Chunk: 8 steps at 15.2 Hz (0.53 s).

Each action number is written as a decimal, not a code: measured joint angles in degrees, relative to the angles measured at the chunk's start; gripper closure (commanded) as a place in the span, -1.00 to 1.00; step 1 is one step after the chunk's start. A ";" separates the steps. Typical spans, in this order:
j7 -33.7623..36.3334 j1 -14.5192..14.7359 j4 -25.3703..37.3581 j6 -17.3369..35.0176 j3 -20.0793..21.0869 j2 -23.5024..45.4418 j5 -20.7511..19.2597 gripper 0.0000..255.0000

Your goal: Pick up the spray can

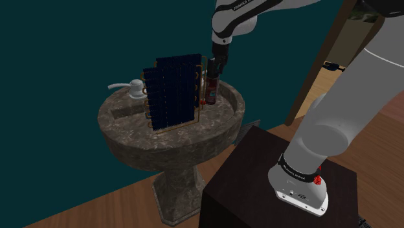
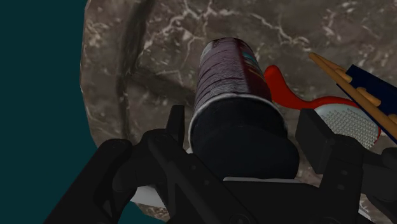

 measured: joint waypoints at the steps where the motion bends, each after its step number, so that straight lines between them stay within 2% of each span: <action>1: 0.01 0.00 -0.02 0.01 0.00 -0.02 -0.01 1.00; 8: 0.05 -0.04 1.99 -3.15 0.11 -0.99 -0.21 1.00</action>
